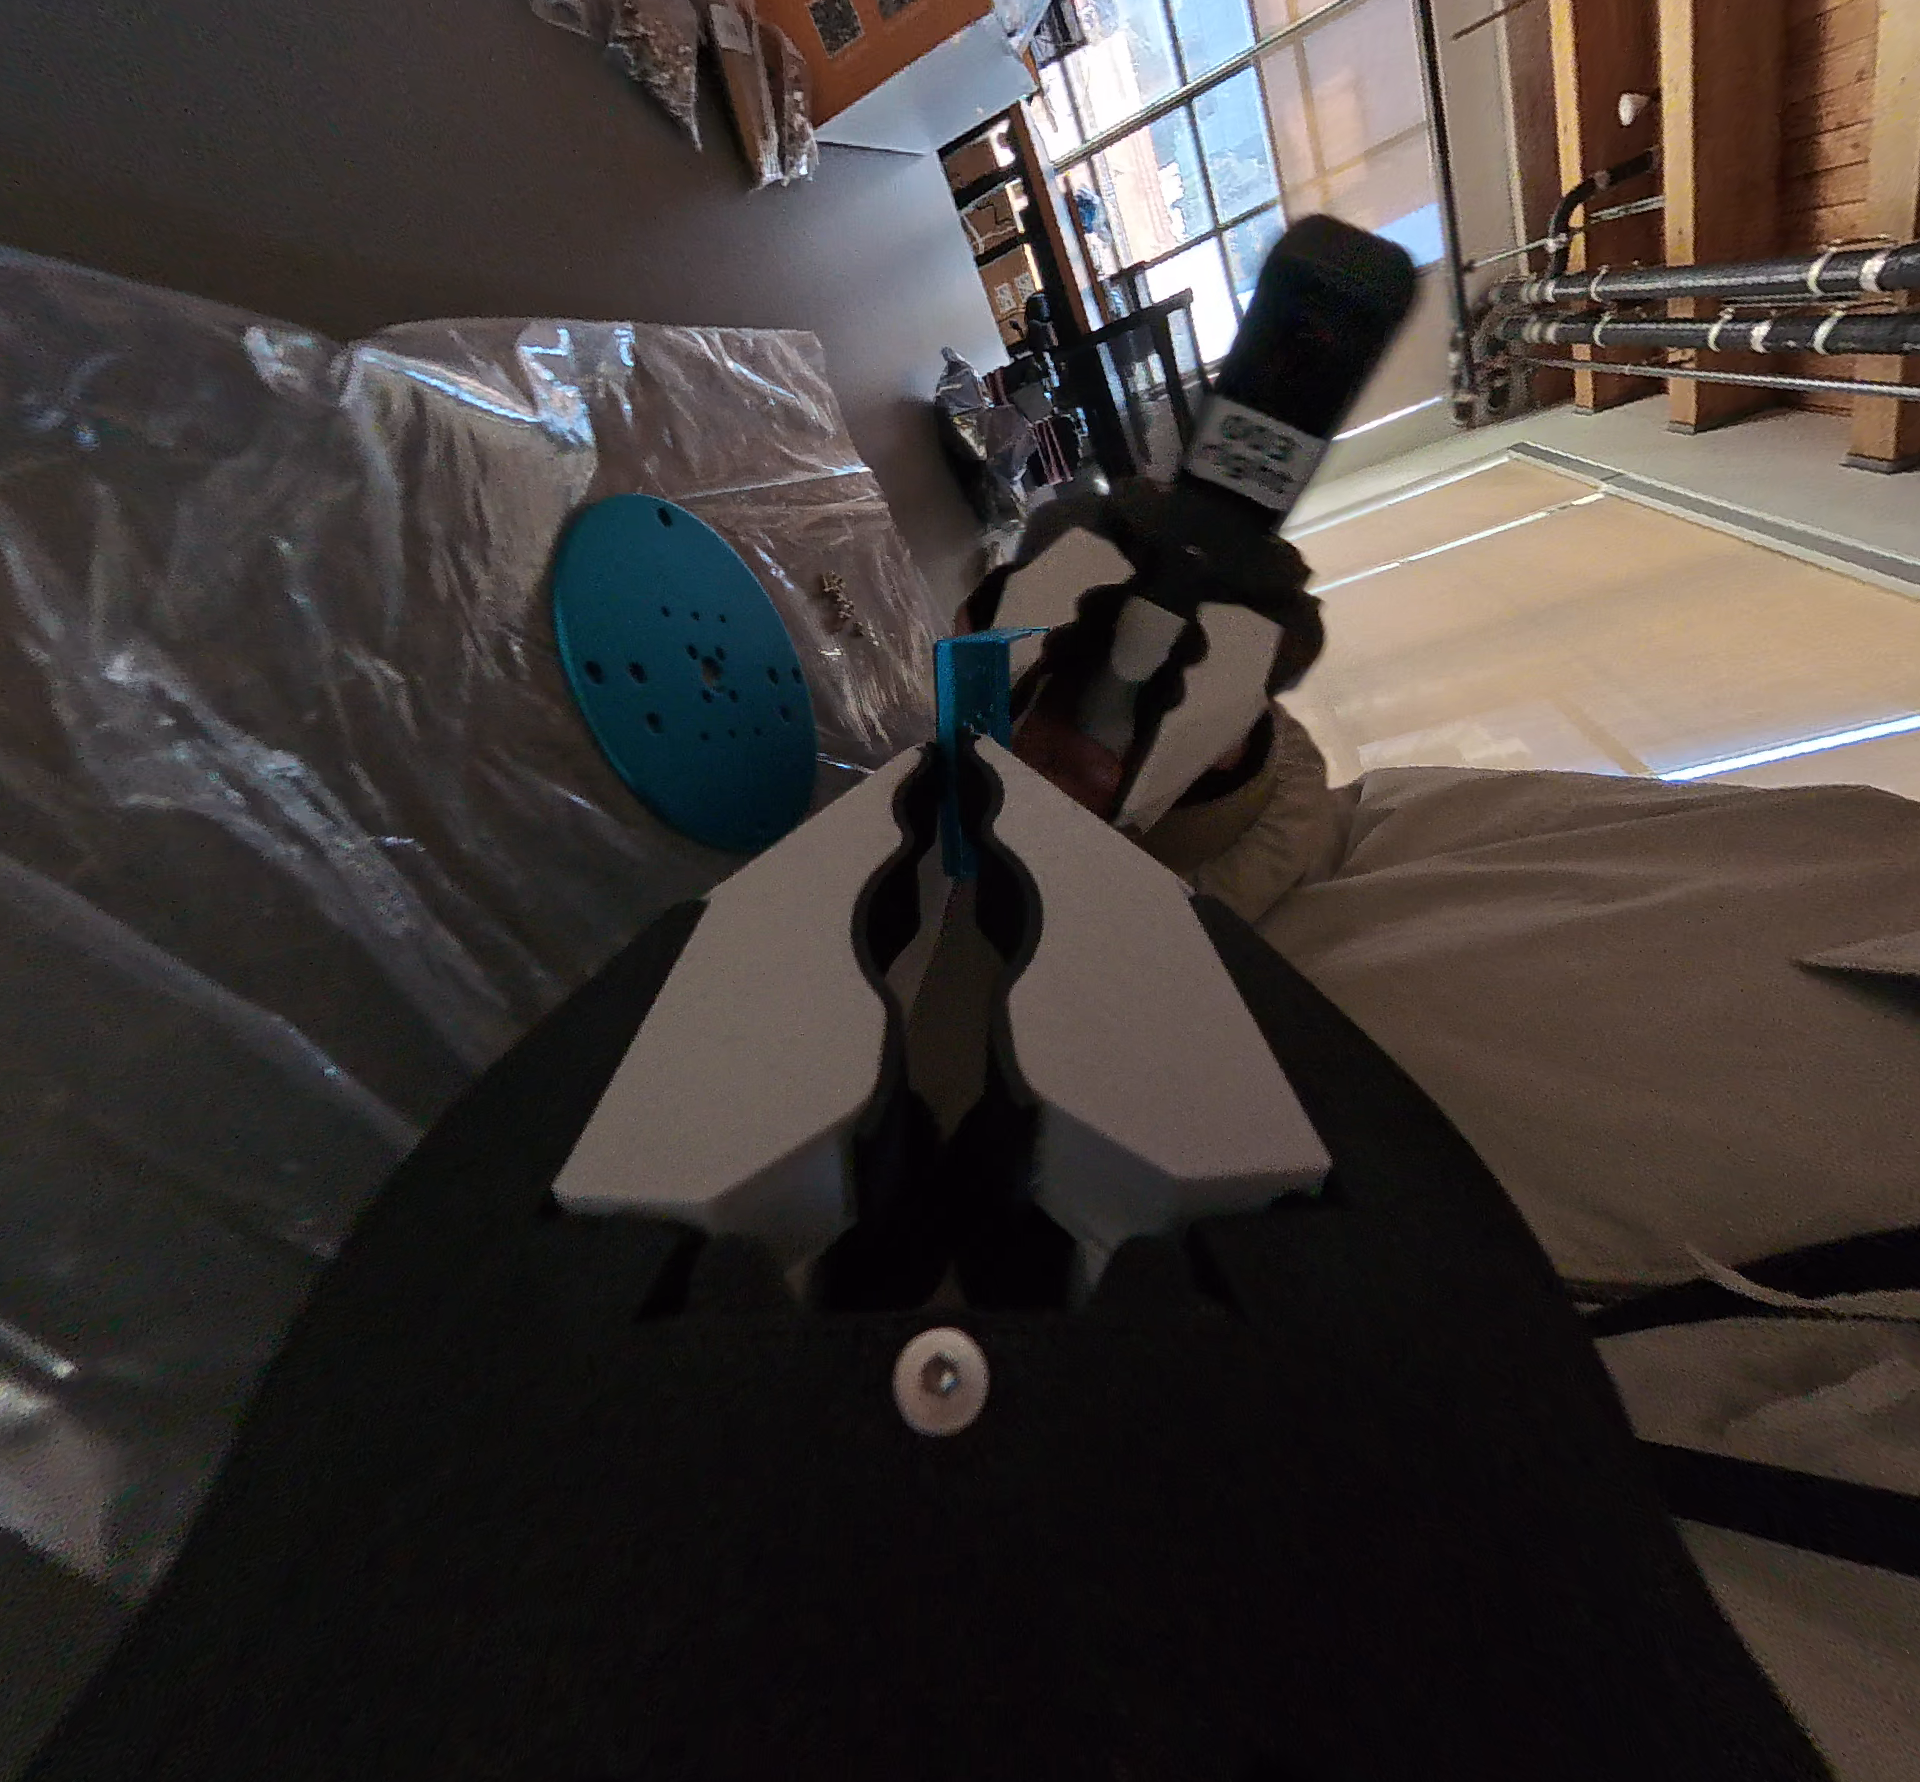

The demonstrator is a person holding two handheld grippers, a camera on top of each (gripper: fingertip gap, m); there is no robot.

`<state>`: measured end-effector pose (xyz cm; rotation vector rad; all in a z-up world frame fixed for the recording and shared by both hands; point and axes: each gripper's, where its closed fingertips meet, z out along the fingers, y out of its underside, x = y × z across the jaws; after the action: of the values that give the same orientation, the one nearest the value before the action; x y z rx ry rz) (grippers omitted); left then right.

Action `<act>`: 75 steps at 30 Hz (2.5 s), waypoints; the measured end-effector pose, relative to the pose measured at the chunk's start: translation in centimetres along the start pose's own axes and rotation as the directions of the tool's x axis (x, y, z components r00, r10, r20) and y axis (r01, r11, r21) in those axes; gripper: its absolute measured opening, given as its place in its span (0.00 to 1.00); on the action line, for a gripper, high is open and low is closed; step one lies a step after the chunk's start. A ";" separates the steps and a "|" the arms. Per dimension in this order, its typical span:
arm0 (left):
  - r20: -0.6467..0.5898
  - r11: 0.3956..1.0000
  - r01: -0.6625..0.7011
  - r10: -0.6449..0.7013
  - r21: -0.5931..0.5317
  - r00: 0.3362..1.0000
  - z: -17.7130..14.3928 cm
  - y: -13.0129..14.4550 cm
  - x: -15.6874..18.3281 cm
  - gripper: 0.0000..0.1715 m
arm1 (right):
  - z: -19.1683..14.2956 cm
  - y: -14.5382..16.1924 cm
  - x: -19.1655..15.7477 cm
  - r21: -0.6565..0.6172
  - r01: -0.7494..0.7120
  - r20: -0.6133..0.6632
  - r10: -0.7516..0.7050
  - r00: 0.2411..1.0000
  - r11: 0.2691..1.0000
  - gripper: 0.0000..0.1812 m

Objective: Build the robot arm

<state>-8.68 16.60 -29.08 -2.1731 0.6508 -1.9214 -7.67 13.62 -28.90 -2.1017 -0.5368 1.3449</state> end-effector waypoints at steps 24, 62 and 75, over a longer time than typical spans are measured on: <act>0.042 0.997 -0.071 0.070 0.018 0.997 -0.4 -0.6 0.0 0.01 | -1.1 -0.9 0.9 0.062 0.053 -0.068 -0.049 0.996 0.997 0.08; 0.117 0.994 -0.100 0.106 -0.053 0.987 0.1 0.6 -0.8 0.01 | 1.8 2.6 0.1 -0.540 0.734 -0.022 -0.879 0.476 0.411 0.18; 0.130 0.994 -0.100 0.105 -0.043 0.986 -0.1 0.3 -1.1 0.01 | 1.0 2.1 0.2 -0.565 0.740 -0.039 -0.908 0.418 0.365 0.18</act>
<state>-8.92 16.77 -30.19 -2.2185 0.7636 -1.7119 -8.46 12.39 -30.73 -1.8001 -1.6518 0.1891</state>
